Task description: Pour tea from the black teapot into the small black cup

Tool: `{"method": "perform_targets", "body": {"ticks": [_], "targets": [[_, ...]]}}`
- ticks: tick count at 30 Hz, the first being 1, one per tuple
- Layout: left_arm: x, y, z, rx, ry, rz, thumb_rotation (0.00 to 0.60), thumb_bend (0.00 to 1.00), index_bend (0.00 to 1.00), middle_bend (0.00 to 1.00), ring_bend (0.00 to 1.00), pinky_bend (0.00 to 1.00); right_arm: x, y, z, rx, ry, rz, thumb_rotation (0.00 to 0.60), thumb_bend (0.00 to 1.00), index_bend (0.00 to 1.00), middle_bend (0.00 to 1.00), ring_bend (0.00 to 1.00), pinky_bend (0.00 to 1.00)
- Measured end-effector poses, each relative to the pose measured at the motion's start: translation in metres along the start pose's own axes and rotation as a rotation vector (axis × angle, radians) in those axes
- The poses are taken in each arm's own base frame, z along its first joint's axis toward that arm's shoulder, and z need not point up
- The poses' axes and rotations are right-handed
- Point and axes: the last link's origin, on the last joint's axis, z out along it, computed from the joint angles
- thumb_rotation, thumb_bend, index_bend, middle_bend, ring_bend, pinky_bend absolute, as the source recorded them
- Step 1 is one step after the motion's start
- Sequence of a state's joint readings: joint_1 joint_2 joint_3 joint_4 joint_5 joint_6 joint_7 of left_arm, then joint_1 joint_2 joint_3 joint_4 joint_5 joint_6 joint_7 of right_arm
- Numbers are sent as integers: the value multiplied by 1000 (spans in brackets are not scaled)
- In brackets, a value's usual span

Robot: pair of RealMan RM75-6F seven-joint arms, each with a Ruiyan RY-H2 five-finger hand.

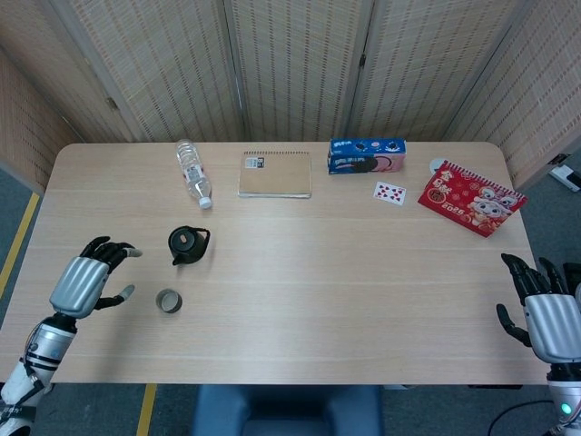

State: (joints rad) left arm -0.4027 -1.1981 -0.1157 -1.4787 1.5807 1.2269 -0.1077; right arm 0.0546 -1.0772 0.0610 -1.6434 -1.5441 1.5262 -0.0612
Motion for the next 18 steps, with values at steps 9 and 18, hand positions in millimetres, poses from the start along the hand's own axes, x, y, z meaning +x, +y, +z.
{"method": "perform_targets", "body": {"ticks": [9, 18], "targets": [[-6, 23, 58, -140, -97, 8, 600, 393, 398, 361, 307, 167, -2, 3, -4, -15, -13, 4, 600, 426, 29, 162, 239, 79], [-20, 45, 99, -209, -209, 59, 388, 392, 396, 360, 209, 71, -3, 3, -3, -15, -25, 4, 600, 426, 29, 162, 239, 79]]}}
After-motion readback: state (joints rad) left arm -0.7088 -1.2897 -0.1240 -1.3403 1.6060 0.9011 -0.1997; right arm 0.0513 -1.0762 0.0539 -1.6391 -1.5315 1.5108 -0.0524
